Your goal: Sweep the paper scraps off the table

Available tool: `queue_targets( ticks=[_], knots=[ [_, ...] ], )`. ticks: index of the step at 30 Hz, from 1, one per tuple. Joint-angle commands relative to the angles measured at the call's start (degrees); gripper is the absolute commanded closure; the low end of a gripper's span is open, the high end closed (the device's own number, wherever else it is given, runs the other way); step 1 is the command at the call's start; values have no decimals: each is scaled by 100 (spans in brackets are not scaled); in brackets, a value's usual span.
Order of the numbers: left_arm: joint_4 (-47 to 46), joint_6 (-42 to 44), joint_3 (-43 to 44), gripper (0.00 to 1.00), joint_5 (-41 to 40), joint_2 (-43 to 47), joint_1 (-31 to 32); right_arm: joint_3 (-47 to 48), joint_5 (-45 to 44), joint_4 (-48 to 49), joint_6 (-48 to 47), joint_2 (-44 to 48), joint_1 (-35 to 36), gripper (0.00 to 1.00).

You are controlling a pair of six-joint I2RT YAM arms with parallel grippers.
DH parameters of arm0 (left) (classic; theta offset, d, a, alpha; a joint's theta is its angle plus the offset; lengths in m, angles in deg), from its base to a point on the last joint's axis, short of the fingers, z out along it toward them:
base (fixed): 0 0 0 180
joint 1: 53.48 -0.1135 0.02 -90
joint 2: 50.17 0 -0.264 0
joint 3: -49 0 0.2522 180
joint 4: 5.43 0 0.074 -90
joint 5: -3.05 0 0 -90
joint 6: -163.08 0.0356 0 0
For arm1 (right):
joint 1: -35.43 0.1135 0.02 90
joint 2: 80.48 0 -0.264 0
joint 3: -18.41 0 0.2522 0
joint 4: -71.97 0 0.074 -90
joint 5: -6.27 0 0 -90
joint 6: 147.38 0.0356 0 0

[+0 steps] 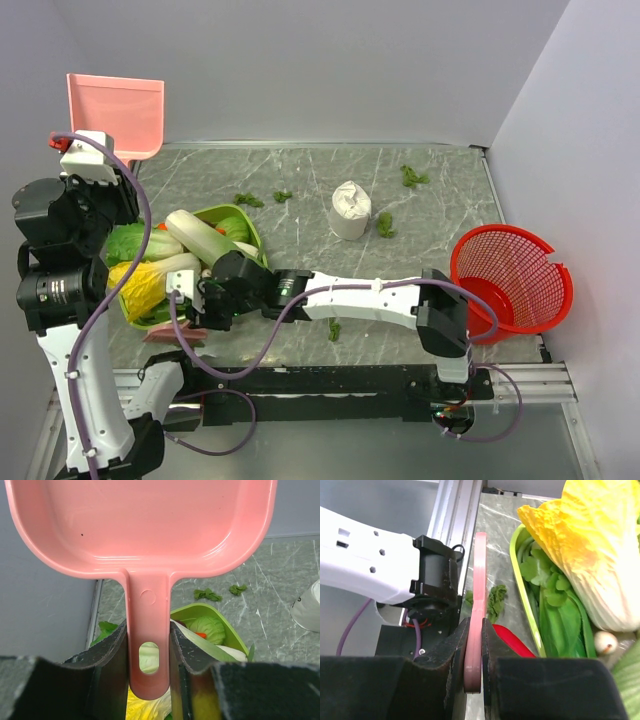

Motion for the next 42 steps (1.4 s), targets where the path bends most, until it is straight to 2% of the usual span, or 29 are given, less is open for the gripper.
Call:
queue_targets(
  ticks=[1,14,19,22,26,29,34,37,42],
  knots=[
    [-94,-155,107,99,134,82,-86,3,231,708,76,-190,-49,100],
    [21,-190,-87,99,591,170,-359,-322,355,1024,-618,-401,-58,100],
    [-58,-260,-139,99,731,152,-402,-804,48,1112,-1074,-147,-58,100],
    [-93,-286,-157,99,854,117,-411,-1051,169,1025,-1303,56,-84,100],
    [-111,-199,-140,99,978,56,-429,-1385,538,324,-2014,556,-93,100],
    [-138,-199,-122,99,1083,-6,-420,-1912,731,-459,-2709,1328,-233,100],
    [-322,-295,-280,99,1294,-15,-420,-2527,1057,-2515,-3527,2797,-839,100],
    [-383,-330,-350,99,1320,20,-420,-2572,1338,-3078,-3642,3333,-1305,100],
    [-357,-322,-342,99,1443,12,-420,-2169,1917,-2879,-2915,3388,-1438,100]
  ],
)
